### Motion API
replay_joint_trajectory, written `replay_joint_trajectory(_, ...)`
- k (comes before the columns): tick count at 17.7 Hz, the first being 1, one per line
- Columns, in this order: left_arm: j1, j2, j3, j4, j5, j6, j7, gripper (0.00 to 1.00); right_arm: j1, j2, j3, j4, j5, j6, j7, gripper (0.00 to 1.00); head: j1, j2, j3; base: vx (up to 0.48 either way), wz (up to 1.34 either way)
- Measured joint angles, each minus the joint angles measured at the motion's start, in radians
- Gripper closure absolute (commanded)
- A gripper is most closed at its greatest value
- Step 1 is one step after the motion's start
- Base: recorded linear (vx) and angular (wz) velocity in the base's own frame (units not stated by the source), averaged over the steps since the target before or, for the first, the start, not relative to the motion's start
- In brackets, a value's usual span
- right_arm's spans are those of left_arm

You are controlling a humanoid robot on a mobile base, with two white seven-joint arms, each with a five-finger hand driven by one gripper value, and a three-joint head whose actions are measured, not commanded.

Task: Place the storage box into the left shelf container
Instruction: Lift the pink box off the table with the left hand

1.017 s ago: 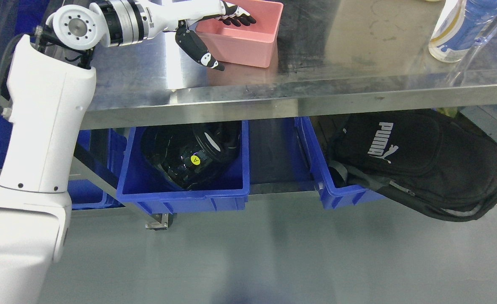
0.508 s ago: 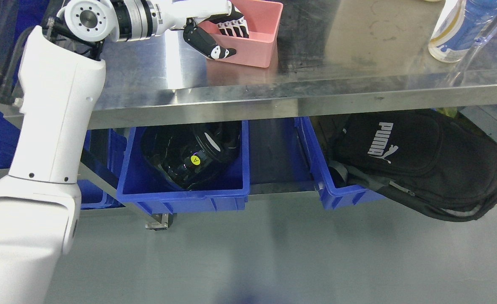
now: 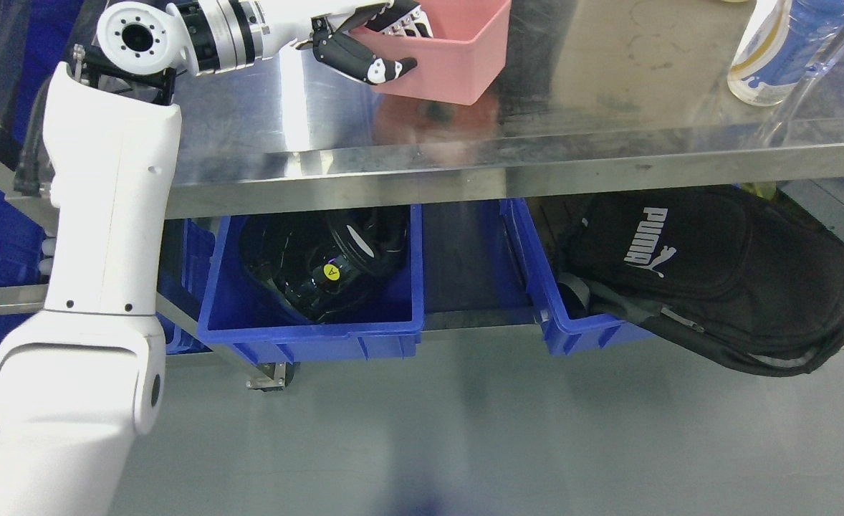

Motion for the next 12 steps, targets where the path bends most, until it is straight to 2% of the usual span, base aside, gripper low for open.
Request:
replay_joint_trajectory(8, 0.166, -0.045, 0.149, -0.071, 0.342, -0.14, 0.034, 0.99, 0.0, 0.0, 0.0, 0.0, 0.0, -0.003, 0.001, 0.0, 0.0, 0.0, 0.0, -0.017, 0.08)
replay_joint_trajectory(10, 0.224, -0.052, 0.174, -0.116, 0.425, -0.175, 0.101, 0.98, 0.0, 0.0, 0.0, 0.0, 0.0, 0.0, 0.002, 0.0, 0.0, 0.0, 0.0, -0.068, 0.31)
replay_joint_trajectory(12, 0.286, -0.059, 0.191, -0.172, 0.481, -0.205, 0.223, 0.97, 0.0, 0.0, 0.0, 0.0, 0.0, 0.0, 0.003, 0.0, 0.0, 0.0, 0.0, -0.075, 0.49)
